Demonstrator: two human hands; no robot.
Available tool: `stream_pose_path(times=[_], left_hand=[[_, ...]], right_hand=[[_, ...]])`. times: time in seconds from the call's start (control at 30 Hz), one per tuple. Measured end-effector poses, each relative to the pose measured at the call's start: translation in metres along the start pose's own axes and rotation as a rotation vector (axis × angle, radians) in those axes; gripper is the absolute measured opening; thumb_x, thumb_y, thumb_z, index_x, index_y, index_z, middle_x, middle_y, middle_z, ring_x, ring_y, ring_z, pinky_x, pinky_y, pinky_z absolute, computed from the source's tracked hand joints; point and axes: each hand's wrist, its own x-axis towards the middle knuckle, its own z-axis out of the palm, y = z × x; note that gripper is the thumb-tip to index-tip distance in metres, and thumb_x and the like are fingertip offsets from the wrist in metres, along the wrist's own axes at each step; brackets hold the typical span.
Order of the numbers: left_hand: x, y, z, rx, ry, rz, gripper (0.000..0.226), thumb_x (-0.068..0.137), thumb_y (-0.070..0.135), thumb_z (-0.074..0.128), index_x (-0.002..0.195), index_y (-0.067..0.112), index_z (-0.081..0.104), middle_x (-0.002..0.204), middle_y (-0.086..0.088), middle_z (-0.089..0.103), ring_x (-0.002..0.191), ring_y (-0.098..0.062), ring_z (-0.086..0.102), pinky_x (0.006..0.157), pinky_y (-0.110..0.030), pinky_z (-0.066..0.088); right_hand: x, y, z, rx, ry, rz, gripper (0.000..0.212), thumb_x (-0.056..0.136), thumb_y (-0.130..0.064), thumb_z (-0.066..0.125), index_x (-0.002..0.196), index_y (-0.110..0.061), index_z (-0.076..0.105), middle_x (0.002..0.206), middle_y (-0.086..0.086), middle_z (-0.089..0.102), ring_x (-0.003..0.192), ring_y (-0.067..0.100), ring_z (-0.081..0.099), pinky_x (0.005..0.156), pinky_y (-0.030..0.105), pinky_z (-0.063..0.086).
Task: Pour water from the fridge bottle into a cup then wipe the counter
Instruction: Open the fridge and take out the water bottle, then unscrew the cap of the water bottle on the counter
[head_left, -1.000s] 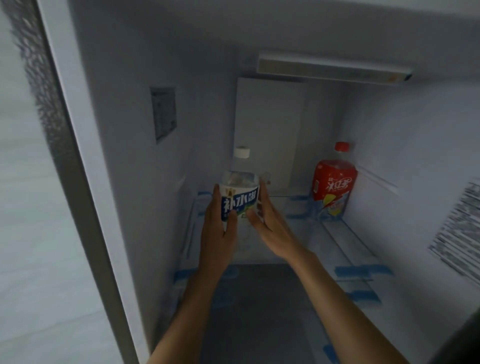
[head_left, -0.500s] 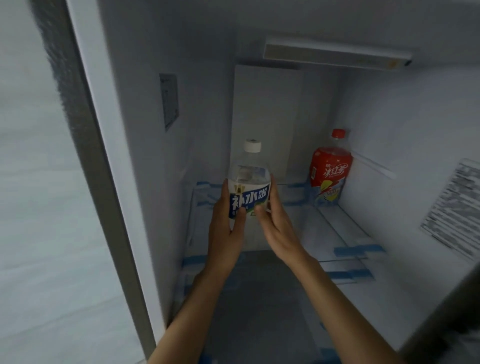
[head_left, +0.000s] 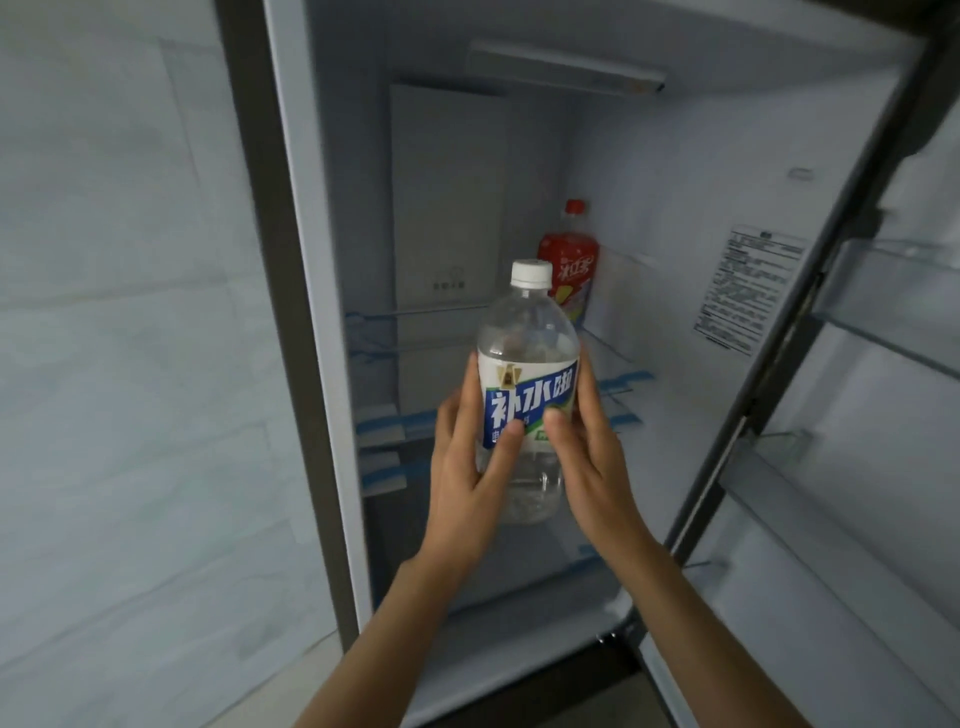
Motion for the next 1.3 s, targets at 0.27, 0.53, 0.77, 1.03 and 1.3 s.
stream_pose_path(times=[0.27,0.53,0.77,1.03,1.3], left_hand=[[-0.102,0.03,-0.004,-0.02,0.032,-0.087,0.067,0.091,0.047,0.057,0.149,0.039,0.025,0.135,0.006,0.05,0.121,-0.005,0.053,0.093,-0.017,0.048],[-0.205,0.055,-0.012,-0.024,0.149,-0.24,0.071,0.086,0.051,0.055,0.148,0.044,0.023,0.139,0.001,0.05,0.122,-0.016,0.056,0.101,-0.044,0.048],[-0.325,0.089,-0.039,0.028,0.385,-0.365,0.065,0.088,0.047,0.059,0.143,0.056,0.024,0.138,-0.003,0.053,0.119,-0.017,0.058,0.097,-0.038,0.051],[-0.438,0.13,-0.116,0.141,0.723,-0.415,0.063,0.097,0.026,0.055,0.148,0.043,0.021,0.137,-0.012,0.053,0.118,-0.015,0.059,0.089,-0.018,0.049],[-0.546,0.18,-0.205,0.29,1.121,-0.424,0.064,0.085,0.049,0.058,0.137,0.061,0.025,0.137,-0.007,0.054,0.117,-0.013,0.06,0.089,-0.015,0.046]], right_hand=[[-0.095,-0.031,-0.002,0.129,-0.035,0.115,0.05,0.099,-0.029,0.045,0.142,-0.041,0.023,0.14,-0.014,0.046,0.124,0.005,0.052,0.09,0.023,0.052],[-0.181,-0.058,0.0,0.15,-0.204,0.19,0.059,0.096,-0.031,0.045,0.149,-0.034,0.018,0.134,-0.026,0.047,0.123,0.0,0.051,0.098,0.035,0.05],[-0.267,-0.086,0.03,0.178,-0.453,0.271,0.059,0.098,-0.036,0.047,0.149,-0.038,0.019,0.14,-0.007,0.052,0.123,0.01,0.054,0.101,0.047,0.047],[-0.339,-0.131,0.127,0.24,-0.839,0.234,0.062,0.098,-0.038,0.045,0.15,-0.04,0.012,0.132,-0.019,0.052,0.116,-0.004,0.055,0.1,0.026,0.045],[-0.414,-0.201,0.248,0.342,-1.184,0.09,0.061,0.098,-0.038,0.044,0.15,-0.039,0.011,0.128,-0.019,0.054,0.111,-0.005,0.057,0.096,0.021,0.048]])
